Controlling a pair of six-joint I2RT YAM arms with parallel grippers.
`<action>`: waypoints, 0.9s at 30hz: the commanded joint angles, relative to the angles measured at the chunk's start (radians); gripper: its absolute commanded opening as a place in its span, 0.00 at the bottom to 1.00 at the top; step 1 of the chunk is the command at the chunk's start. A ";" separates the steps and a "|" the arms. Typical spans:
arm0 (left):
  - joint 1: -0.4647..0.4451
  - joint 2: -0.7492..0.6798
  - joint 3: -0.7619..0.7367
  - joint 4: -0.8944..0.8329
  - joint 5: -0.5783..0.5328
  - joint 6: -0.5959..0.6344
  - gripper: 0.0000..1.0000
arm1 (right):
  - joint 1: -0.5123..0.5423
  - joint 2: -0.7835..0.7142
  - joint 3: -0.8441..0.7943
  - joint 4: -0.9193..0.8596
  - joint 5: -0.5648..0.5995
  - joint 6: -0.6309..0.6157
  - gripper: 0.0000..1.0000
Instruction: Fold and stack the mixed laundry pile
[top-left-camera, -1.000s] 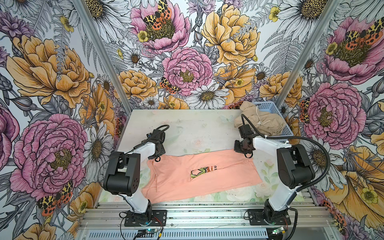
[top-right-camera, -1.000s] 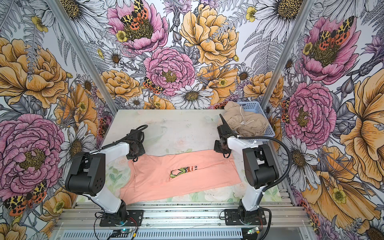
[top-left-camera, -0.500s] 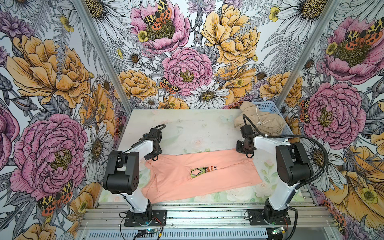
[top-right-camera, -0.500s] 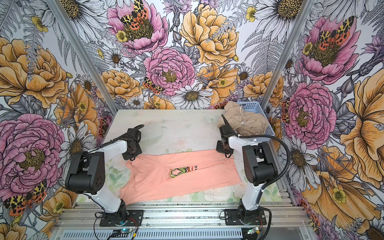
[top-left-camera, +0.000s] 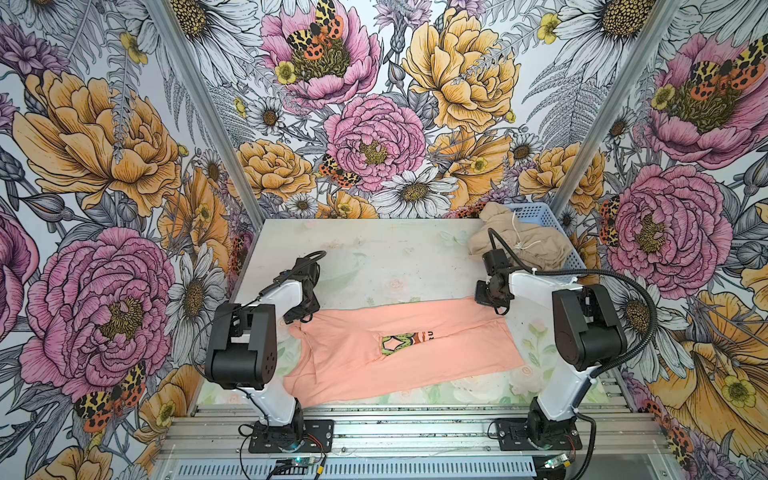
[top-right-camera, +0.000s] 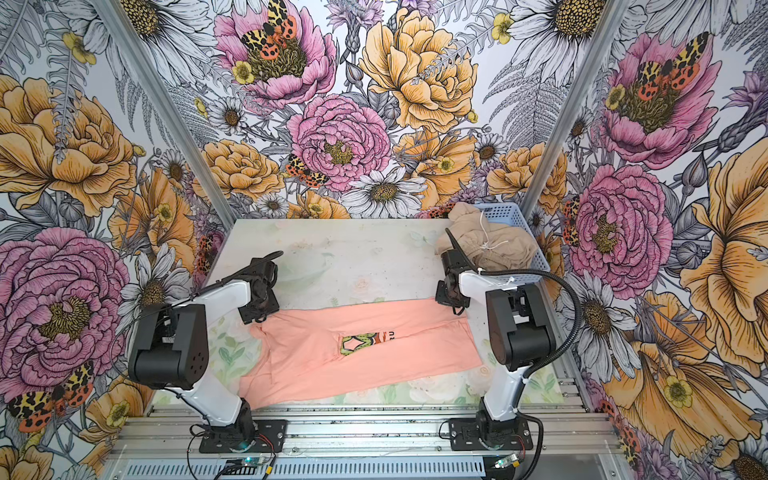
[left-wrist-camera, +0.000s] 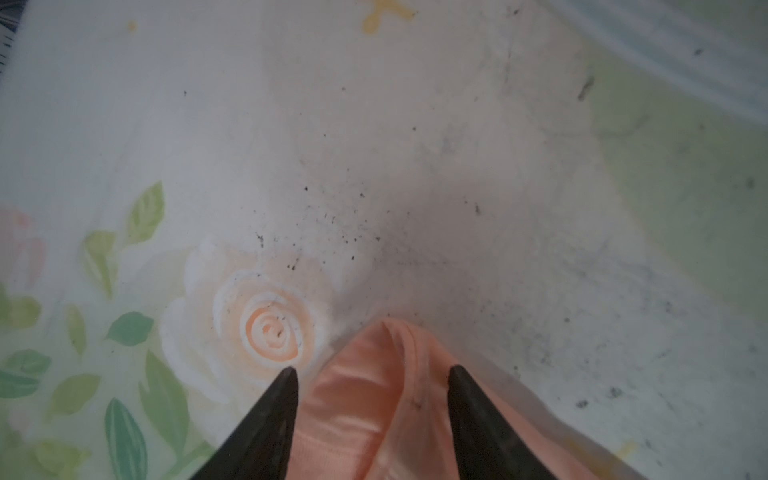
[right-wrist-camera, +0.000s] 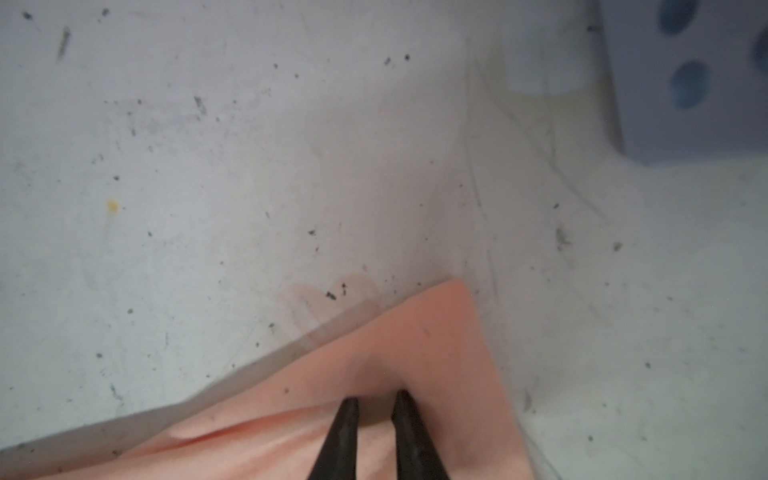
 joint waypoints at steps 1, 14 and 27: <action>-0.069 -0.143 0.003 -0.079 -0.013 -0.067 0.64 | 0.001 -0.055 -0.002 -0.052 0.024 -0.012 0.21; -0.321 -0.244 -0.255 -0.134 0.192 -0.467 0.59 | 0.060 -0.092 -0.012 -0.079 -0.005 -0.064 0.29; -0.120 0.179 0.077 -0.061 0.206 -0.148 0.45 | 0.072 -0.132 -0.001 -0.098 -0.013 -0.056 0.30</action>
